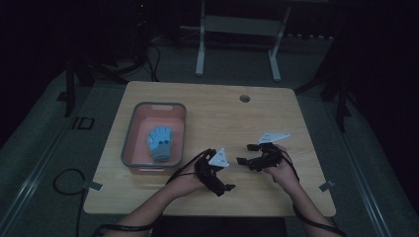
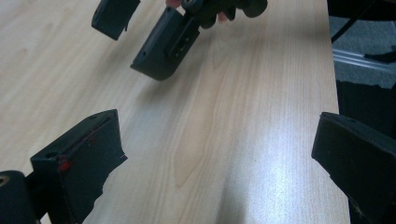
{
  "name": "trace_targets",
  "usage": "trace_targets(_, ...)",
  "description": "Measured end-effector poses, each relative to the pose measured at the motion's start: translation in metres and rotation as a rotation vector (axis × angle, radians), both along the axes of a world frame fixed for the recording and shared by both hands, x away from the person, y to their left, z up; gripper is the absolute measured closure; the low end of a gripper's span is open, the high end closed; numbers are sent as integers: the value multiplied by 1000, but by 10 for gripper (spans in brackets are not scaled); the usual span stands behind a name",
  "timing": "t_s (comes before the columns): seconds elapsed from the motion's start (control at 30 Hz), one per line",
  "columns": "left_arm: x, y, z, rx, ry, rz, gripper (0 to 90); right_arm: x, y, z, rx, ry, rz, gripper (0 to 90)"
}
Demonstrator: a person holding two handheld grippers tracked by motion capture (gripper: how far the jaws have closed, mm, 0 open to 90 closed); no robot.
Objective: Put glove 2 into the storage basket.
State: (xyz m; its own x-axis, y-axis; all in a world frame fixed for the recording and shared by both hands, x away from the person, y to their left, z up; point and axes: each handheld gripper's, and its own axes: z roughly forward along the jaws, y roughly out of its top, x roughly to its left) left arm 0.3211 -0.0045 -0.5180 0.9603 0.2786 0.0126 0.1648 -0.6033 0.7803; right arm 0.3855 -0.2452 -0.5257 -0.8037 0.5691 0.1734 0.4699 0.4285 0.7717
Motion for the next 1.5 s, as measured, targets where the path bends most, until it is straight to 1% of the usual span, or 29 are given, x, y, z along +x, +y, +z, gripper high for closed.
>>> trace_targets(0.23, -3, -11, -14, 13, -2, -26, 20, -5, -12, -12, -3, 4, -29, 171)
trace_targets(0.3, -4, -15, -18, 19, 2, -35, 20, -7, -14, -17, -9, 9, -29, 171)
trace_targets(0.33, -4, -15, -18, 19, 2, -35, 20, -7, -15, -18, -12, 13, -30, 168)
trace_targets(0.37, -5, -18, -23, 20, 7, -44, 20, -9, -16, -21, -19, 14, -27, 167)
trace_targets(0.4, -5, -19, -24, 20, 4, -46, 20, -10, -17, -22, -24, 17, -26, 166)
trace_targets(0.43, -5, -19, -26, 22, -2, -46, 20, -11, -18, -23, -26, 14, -24, 164)
trace_targets(0.7, -7, -23, -36, 16, -3, -53, 20, -17, -32, -26, -34, 7, -45, 164)
trace_targets(0.83, -7, -23, -40, 15, -7, -53, 20, -21, -39, -28, -41, 7, -57, 164)
trace_targets(0.87, -8, -23, -41, 6, -4, -49, 20, -22, -40, -28, -42, 5, -56, 164)
trace_targets(0.9, -8, -23, -41, 6, -4, -49, 20, -22, -40, -28, -42, 5, -56, 164)
trace_targets(1.03, -9, -24, -44, 13, -27, -55, 20, -25, -44, -32, -53, 4, -64, 164)
trace_targets(1.1, -9, -24, -44, 7, -31, -54, 20, -26, -45, -32, -56, -2, -69, 164)
trace_targets(1.23, -9, -23, -45, 3, -34, -46, 20, -27, -45, -34, -75, -9, -71, 164)
trace_targets(1.27, -8, -22, -45, -1, -37, -42, 20, -27, -45, -35, -84, -17, -73, 164)
trace_targets(1.37, -8, -22, -45, -3, -37, -41, 20, -27, -46, -35, -84, -23, -76, 164)
trace_targets(1.5, -9, -22, -46, -2, -49, -43, 20, -27, -47, -35, -79, -25, -81, 164)
